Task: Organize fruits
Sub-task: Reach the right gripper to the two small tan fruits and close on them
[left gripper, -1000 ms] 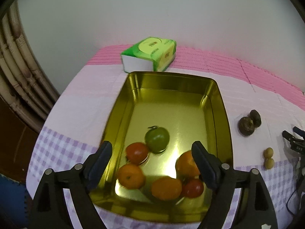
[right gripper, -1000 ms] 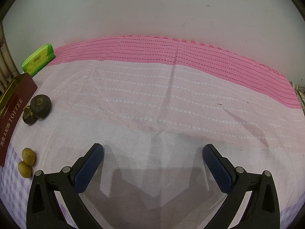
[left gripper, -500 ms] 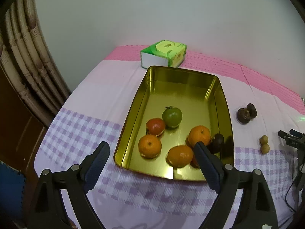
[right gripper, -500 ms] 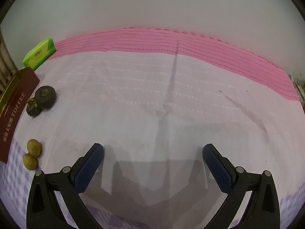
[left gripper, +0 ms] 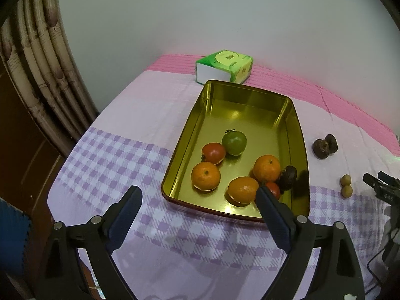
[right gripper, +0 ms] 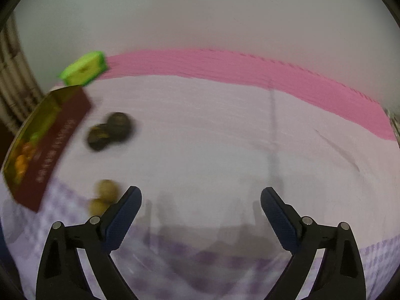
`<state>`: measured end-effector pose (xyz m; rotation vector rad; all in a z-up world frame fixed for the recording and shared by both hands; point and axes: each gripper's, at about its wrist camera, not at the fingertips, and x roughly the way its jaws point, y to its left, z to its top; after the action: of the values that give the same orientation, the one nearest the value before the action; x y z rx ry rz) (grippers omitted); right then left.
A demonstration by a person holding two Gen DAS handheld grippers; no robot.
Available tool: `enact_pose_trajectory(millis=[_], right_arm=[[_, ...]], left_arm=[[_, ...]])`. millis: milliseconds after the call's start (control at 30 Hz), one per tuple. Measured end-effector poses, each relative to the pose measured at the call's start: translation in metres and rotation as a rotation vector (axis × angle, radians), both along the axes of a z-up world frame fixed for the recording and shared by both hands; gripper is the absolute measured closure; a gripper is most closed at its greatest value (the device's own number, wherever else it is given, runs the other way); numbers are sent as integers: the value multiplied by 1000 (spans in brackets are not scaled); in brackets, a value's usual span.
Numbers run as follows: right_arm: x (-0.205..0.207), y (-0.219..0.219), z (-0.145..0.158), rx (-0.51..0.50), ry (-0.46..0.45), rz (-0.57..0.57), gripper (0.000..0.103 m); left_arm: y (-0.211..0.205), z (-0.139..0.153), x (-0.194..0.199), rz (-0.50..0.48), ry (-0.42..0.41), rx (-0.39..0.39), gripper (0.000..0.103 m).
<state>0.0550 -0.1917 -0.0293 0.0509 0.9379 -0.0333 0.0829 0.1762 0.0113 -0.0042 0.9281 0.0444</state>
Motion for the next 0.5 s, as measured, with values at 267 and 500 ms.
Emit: enact_pose_trajectory(millis=[267, 500], right_arm=[[-2, 63, 1, -8, 10, 137, 18], [5, 82, -10, -17, 53, 167, 34]], left_arm=[[8, 3, -3, 38, -6, 0, 13], [14, 6, -7, 61, -14, -10, 13]])
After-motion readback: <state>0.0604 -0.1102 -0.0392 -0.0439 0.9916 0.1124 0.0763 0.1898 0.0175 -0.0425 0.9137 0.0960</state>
